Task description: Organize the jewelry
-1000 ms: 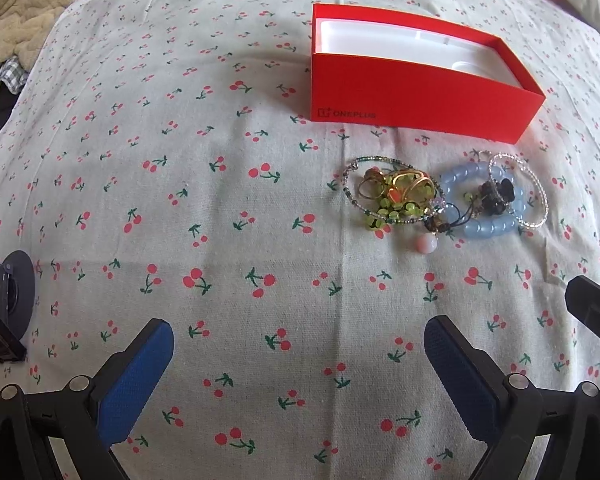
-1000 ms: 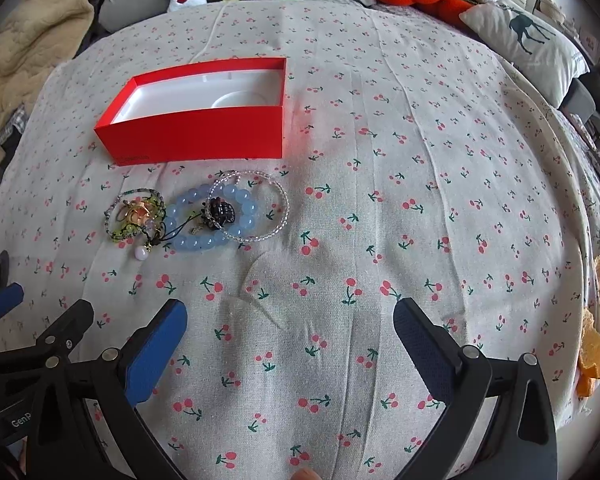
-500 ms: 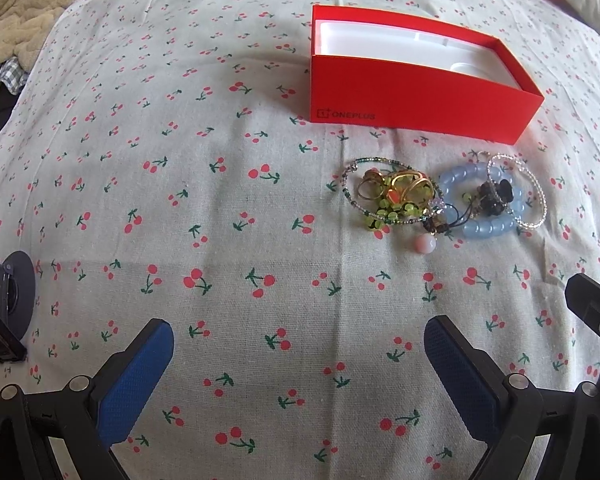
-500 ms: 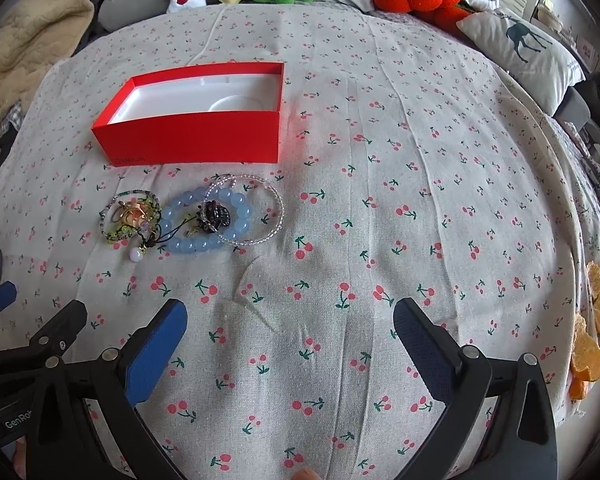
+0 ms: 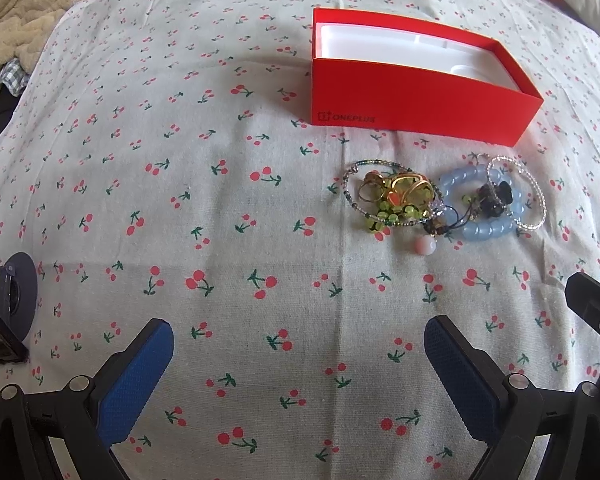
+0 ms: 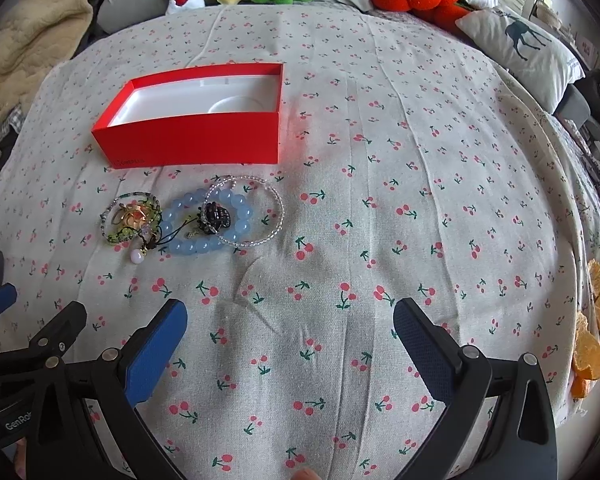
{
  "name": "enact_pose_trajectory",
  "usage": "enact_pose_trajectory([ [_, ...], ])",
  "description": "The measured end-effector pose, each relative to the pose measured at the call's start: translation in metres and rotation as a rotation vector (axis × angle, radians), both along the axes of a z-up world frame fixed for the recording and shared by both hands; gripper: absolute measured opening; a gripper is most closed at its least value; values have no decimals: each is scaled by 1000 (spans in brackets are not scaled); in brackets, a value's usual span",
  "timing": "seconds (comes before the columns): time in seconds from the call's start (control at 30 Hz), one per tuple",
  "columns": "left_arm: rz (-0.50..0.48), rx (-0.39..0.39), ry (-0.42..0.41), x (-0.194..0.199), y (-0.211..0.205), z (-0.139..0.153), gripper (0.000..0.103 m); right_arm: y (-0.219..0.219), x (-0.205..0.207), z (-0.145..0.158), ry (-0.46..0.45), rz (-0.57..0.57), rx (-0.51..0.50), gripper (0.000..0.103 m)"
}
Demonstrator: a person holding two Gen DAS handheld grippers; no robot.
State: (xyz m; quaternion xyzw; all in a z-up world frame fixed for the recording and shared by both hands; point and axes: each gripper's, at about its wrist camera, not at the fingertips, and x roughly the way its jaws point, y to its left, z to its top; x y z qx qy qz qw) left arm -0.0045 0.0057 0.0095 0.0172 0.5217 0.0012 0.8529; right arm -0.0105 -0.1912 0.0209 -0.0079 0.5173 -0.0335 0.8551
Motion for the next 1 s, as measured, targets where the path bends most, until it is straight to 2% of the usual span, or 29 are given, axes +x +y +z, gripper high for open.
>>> enact_pose_trajectory([
  [0.4,-3,-9,16,-2,0,-3,103,-5,0,0,4,-20,20,103],
  [0.57,2,-52,37,-2,0,-2,103,-9,0,9,-8,-23,89,103],
  [0.73,5,-49,9,-2,1,7,103,-10,-1,21,-32,-16,87,103],
  [1.0,15,-41,-17,0,3,13,103,-15,2,22,4,-14,111,103],
])
